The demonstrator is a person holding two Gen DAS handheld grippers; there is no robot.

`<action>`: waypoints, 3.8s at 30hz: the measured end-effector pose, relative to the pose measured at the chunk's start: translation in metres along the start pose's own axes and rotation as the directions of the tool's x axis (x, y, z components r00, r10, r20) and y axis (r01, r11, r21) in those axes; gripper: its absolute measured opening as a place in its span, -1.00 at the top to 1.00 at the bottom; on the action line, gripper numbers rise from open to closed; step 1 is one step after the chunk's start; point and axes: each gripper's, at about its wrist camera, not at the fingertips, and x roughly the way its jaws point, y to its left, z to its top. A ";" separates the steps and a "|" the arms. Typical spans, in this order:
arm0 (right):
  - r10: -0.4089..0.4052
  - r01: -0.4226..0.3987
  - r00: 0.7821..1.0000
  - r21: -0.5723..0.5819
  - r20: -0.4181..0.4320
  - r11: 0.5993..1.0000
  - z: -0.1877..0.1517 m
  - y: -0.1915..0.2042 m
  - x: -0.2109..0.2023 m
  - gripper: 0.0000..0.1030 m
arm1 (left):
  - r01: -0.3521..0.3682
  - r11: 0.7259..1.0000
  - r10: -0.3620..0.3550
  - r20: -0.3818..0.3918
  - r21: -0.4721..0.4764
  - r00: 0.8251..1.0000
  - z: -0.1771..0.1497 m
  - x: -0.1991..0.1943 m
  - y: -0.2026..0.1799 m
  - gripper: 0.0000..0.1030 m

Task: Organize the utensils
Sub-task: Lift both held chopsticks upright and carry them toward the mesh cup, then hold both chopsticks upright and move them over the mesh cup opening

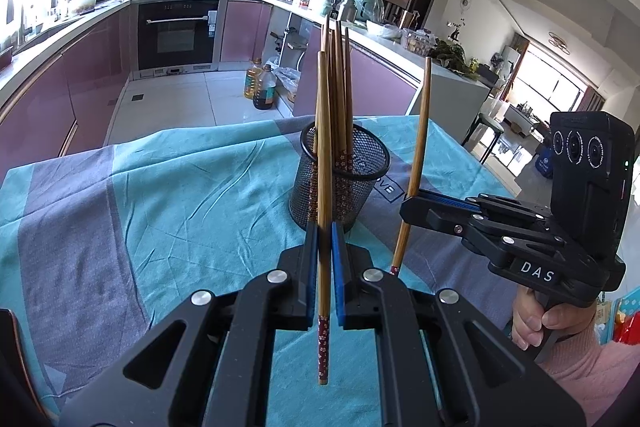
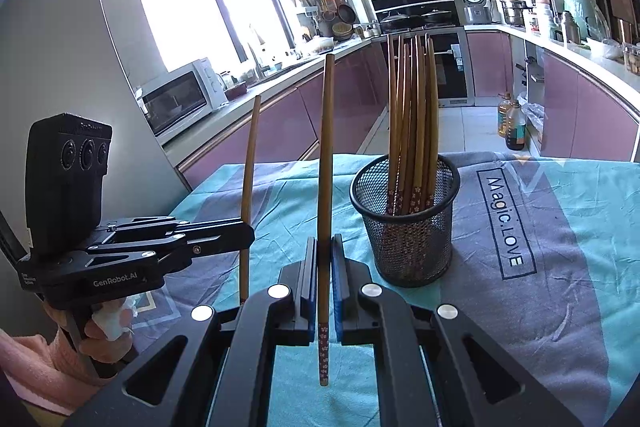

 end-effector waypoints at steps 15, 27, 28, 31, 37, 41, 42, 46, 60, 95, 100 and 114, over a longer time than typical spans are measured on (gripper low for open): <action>-0.005 0.005 1.000 -0.006 0.028 1.000 0.006 0.001 -0.008 0.89 | 0.003 1.000 -0.003 0.032 0.015 0.999 0.003 -0.007 -0.005 0.85; -0.015 0.016 0.999 -0.014 0.046 1.000 0.012 0.002 -0.011 0.89 | 0.003 1.000 -0.004 0.048 0.024 0.999 0.008 -0.007 -0.007 0.85; -0.015 0.015 0.999 -0.013 0.047 1.000 0.013 0.002 -0.011 0.89 | 0.004 1.000 -0.005 0.049 0.024 0.999 0.008 -0.007 -0.007 0.85; -0.016 0.017 0.999 -0.017 0.052 1.000 0.014 0.002 -0.012 0.89 | 0.003 1.000 -0.004 0.051 0.024 0.999 0.009 -0.007 -0.007 0.85; -0.022 0.023 0.998 -0.019 0.061 1.000 0.016 0.001 -0.014 0.89 | 0.004 1.000 -0.005 0.054 0.025 0.999 0.012 -0.008 -0.007 0.85; -0.025 0.027 0.998 -0.017 0.064 0.999 0.018 0.000 -0.014 0.89 | 0.004 1.000 -0.006 0.057 0.028 0.998 0.015 -0.009 -0.008 0.85; -0.025 0.026 0.998 -0.017 0.065 1.000 0.019 -0.001 -0.014 0.89 | 0.004 1.000 -0.006 0.059 0.029 0.998 0.016 -0.009 -0.009 0.85; -0.027 0.029 0.997 -0.020 0.068 0.999 0.020 -0.001 -0.015 0.89 | 0.005 1.000 -0.007 0.062 0.030 0.998 0.018 -0.009 -0.009 0.85; -0.033 0.035 0.997 -0.023 0.070 0.999 0.022 -0.002 -0.015 0.89 | 0.006 0.999 -0.008 0.069 0.034 0.998 0.021 -0.007 -0.011 0.85; -0.039 0.042 0.996 -0.036 0.084 0.998 0.034 -0.005 -0.015 0.89 | 0.003 0.999 -0.007 0.095 0.046 0.995 0.032 -0.008 -0.015 0.85; -0.038 0.042 0.995 -0.040 0.087 0.998 0.036 -0.005 -0.015 0.89 | 0.001 0.999 -0.006 0.097 0.048 0.995 0.032 -0.008 -0.016 0.85; -0.038 0.043 0.995 -0.050 0.093 0.998 0.038 -0.006 -0.014 0.89 | 0.002 0.999 -0.007 0.099 0.051 0.995 0.034 -0.008 -0.017 0.85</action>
